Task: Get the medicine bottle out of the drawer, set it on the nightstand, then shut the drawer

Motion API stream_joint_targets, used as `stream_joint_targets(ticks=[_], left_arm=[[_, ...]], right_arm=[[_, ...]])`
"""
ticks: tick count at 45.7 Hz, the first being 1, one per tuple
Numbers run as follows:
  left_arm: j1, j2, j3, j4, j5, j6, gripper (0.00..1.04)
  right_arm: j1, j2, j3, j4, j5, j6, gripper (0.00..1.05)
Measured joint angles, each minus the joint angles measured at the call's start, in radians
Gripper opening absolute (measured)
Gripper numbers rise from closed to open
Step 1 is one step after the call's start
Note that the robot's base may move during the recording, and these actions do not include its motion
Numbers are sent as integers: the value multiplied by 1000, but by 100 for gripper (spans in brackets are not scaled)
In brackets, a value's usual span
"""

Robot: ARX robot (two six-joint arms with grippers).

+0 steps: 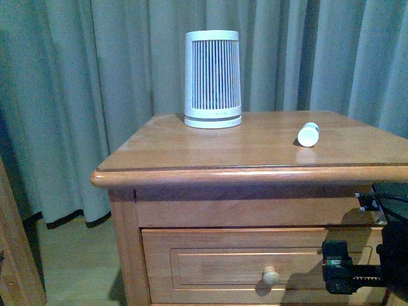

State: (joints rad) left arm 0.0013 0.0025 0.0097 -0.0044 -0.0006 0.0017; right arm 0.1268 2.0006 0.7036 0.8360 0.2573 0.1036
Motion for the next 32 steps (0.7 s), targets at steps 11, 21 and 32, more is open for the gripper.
stream_joint_targets(ticks=[11,21,32], left_arm=[[0,0,0,0,0,0,98],[0,0,0,0,0,0,98],[0,0,0,0,0,0,98]], right_arm=[[-1,-47,-30,15,3,-6,98],[36,-322,-197,19,56,-11,98],[-9,-919,-465,-339,92,15,98]])
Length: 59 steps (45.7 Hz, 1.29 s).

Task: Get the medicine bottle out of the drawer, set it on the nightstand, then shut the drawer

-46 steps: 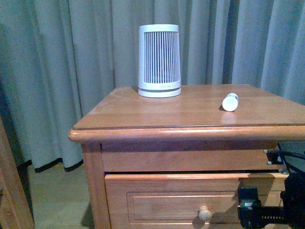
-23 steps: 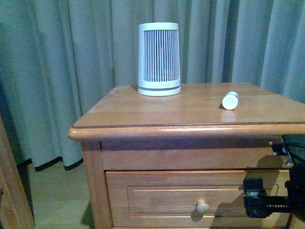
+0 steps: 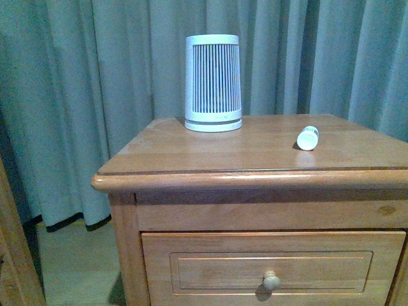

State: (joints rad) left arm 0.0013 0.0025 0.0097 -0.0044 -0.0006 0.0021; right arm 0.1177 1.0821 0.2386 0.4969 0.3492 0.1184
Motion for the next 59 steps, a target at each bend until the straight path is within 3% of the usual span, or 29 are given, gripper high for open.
stream_joint_targets(ticks=[12,20,25,28,41,48,59], left_arm=[[0,0,0,0,0,0,98],[0,0,0,0,0,0,98],[0,0,0,0,0,0,98],[0,0,0,0,0,0,98],[0,0,0,0,0,0,98],[0,0,0,0,0,0,98],[0,0,0,0,0,0,98]], right_arm=[[-108,-684,-59,-522,-88,-19,98],[-111,-758,-61,-560,-98,-29,98],[-117,-808,-133,-386,-293,-72,83],[-115,-835,-150,-349,-349,-90,73],[-116,-887,-185,-359,-348,-109,32],[-116,-1032,-195,-495,-348,-113,2],[-116,-1074,-224,-498,-350,-115,3]])
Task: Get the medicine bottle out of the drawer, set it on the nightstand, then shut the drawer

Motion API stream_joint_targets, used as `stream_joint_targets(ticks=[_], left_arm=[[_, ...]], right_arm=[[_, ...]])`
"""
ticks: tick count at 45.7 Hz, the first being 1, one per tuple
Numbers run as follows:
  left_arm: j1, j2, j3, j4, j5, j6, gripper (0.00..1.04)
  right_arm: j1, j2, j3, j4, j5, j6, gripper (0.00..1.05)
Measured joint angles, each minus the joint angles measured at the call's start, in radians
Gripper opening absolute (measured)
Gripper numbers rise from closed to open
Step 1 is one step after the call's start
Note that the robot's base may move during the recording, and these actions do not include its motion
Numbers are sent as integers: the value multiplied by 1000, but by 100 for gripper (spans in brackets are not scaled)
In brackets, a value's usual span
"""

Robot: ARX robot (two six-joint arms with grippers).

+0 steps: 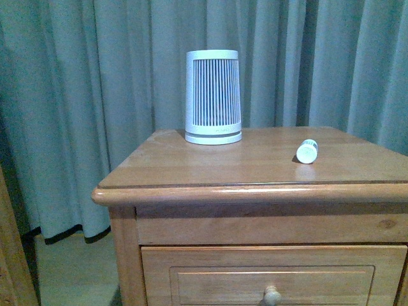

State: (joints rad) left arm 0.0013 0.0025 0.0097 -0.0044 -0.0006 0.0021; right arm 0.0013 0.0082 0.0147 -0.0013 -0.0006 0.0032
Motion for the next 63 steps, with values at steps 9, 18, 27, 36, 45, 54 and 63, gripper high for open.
stream_joint_targets(ticks=[9,18,27,36,45,54,63], left_arm=[[0,0,0,0,0,0,98],[0,0,0,0,0,0,98],[0,0,0,0,0,0,98],[0,0,0,0,0,0,98],[0,0,0,0,0,0,98],[0,0,0,0,0,0,98],[0,0,0,0,0,0,98]], right_arm=[[0,-1,0,0,0,-1,12],[0,-1,0,0,0,-1,49],[0,-1,0,0,0,-1,81],[0,-1,0,0,0,-1,98],[0,-1,0,0,0,-1,98],[0,-1,0,0,0,-1,98],[0,-1,0,0,0,-1,98]])
